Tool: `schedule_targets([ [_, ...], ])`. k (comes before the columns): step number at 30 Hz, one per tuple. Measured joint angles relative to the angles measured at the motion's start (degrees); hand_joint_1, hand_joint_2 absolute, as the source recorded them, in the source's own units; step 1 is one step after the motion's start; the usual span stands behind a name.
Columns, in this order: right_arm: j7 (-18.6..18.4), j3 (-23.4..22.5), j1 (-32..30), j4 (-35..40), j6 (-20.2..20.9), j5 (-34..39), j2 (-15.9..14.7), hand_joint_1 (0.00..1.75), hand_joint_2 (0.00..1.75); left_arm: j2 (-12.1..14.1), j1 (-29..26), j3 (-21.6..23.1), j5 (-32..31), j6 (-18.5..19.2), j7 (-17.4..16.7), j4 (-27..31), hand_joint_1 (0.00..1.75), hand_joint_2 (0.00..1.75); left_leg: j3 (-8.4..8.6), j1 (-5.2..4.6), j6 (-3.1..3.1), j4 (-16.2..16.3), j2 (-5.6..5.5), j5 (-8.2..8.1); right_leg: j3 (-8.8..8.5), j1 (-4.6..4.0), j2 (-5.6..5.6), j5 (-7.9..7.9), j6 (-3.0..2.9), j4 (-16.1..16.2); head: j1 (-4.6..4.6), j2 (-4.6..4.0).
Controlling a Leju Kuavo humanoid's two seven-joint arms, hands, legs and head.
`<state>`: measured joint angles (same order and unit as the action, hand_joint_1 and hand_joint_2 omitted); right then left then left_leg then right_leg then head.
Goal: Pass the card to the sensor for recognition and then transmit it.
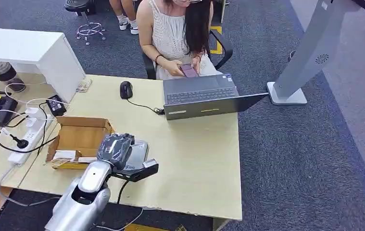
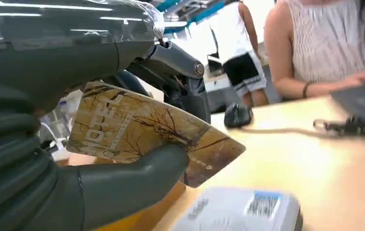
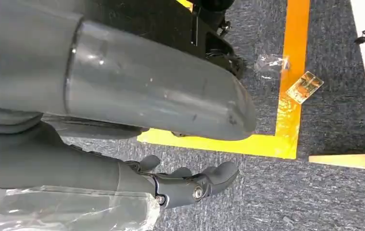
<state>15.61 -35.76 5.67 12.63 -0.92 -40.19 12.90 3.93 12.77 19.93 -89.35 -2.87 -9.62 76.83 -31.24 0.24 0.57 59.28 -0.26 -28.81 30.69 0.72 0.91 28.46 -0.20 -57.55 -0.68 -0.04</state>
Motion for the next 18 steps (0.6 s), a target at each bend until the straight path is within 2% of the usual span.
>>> schedule_targets([
  [8,-0.7,0.0,0.0,0.0,0.0,-0.2,0.0,0.0,0.0,-0.1,0.5,0.0,0.1,3.2,-0.9,-3.8,1.75,1.75,0.0,-0.01,0.01,0.0,-0.03,0.0,-0.02,0.01,-0.02,0.0,0.01,0.0,0.0,0.0],
  [11,-0.8,0.0,0.0,0.0,0.0,-0.3,0.0,0.0,0.0,-0.1,1.1,0.0,-0.2,4.2,-2.3,-4.7,1.75,1.75,0.01,-0.02,0.01,0.0,-0.04,0.01,-0.03,0.02,-0.03,-0.02,0.01,0.0,0.02,0.0],
  [18,-0.9,0.0,0.0,0.0,0.0,-0.3,0.0,0.0,0.0,-0.3,1.6,0.0,-0.5,4.3,-2.6,-5.9,1.75,1.75,0.02,-0.02,-0.02,0.0,-0.04,0.08,-0.04,0.01,-0.04,-0.05,-0.02,0.0,0.02,0.0],
])
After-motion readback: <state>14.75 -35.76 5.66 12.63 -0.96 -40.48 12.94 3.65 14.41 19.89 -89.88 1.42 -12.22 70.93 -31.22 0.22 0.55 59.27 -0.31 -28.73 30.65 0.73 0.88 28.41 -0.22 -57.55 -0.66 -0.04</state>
